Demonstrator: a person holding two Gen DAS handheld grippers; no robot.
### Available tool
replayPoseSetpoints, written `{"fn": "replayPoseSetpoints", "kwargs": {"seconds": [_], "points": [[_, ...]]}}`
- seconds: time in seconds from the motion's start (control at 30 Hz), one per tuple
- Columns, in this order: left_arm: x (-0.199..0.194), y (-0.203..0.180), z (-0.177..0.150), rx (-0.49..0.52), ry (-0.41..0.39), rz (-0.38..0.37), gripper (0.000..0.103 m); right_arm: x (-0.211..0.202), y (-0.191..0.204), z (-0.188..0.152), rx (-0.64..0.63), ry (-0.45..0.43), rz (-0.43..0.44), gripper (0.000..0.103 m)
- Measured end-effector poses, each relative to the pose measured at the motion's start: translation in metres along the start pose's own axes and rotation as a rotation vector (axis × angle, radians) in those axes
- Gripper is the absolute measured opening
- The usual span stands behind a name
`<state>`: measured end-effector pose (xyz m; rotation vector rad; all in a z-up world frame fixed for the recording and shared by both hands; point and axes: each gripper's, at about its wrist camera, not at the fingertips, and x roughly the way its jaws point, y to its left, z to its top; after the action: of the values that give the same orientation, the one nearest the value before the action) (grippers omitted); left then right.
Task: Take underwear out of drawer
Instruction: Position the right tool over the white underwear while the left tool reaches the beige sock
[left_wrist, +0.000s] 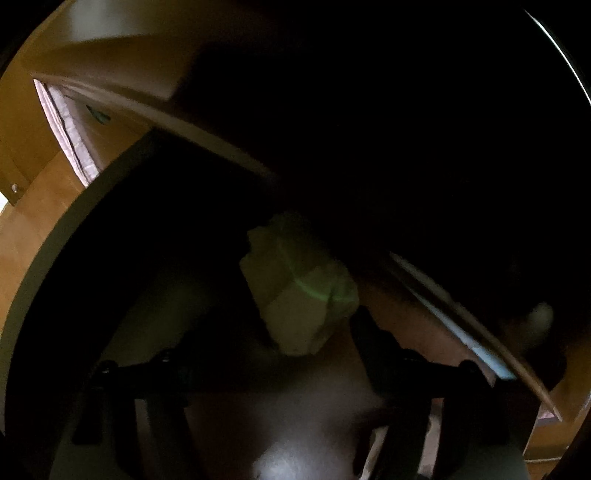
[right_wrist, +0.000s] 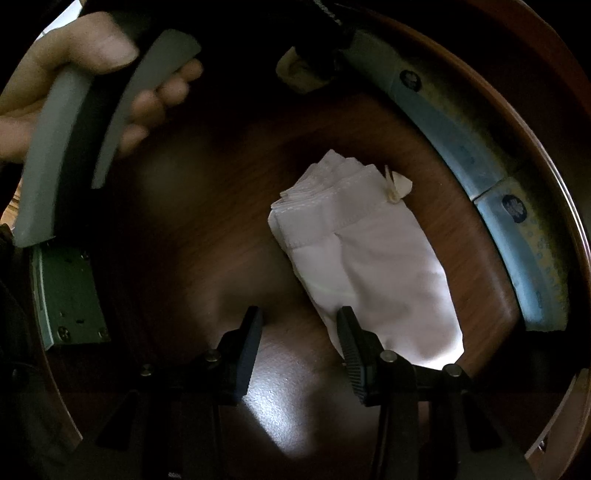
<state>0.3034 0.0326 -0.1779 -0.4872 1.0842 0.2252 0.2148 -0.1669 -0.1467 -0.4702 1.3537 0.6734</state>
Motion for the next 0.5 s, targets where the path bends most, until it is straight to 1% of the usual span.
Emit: {"fn": "replayPoseSetpoints", "kwargs": {"seconds": [0.07, 0.1, 0.2, 0.23, 0.3, 0.33, 0.37, 0.43, 0.5], "points": [[0.0, 0.001, 0.003, -0.005, -0.009, 0.01, 0.068, -0.001, 0.001, 0.0, 0.002, 0.001, -0.003, 0.045], [0.0, 0.005, 0.004, -0.01, -0.025, 0.02, 0.068, -0.004, -0.002, 0.003, 0.002, 0.002, -0.005, 0.045], [-0.002, 0.011, 0.009, -0.019, -0.05, 0.003, 0.068, -0.006, -0.001, 0.005, 0.004, 0.003, -0.009, 0.045], [0.001, 0.007, 0.014, -0.023, -0.052, -0.001, 0.067, -0.006, 0.0, 0.007, 0.004, 0.004, -0.01, 0.045], [0.001, 0.009, 0.014, -0.023, -0.05, -0.013, 0.054, -0.001, 0.003, 0.004, 0.004, 0.004, -0.011, 0.045], [-0.007, 0.015, 0.001, -0.017, -0.046, -0.02, 0.038, 0.005, -0.005, 0.004, 0.002, 0.005, -0.012, 0.045], [-0.011, 0.005, 0.008, -0.008, -0.039, -0.015, 0.034, 0.005, -0.005, 0.004, 0.004, 0.006, -0.015, 0.045], [-0.011, 0.003, 0.009, 0.011, -0.013, -0.009, 0.032, 0.003, 0.002, 0.005, 0.007, 0.007, -0.018, 0.045], [-0.013, 0.002, 0.012, 0.054, 0.02, -0.001, 0.03, 0.002, 0.002, 0.005, 0.013, 0.007, -0.024, 0.045]]}}
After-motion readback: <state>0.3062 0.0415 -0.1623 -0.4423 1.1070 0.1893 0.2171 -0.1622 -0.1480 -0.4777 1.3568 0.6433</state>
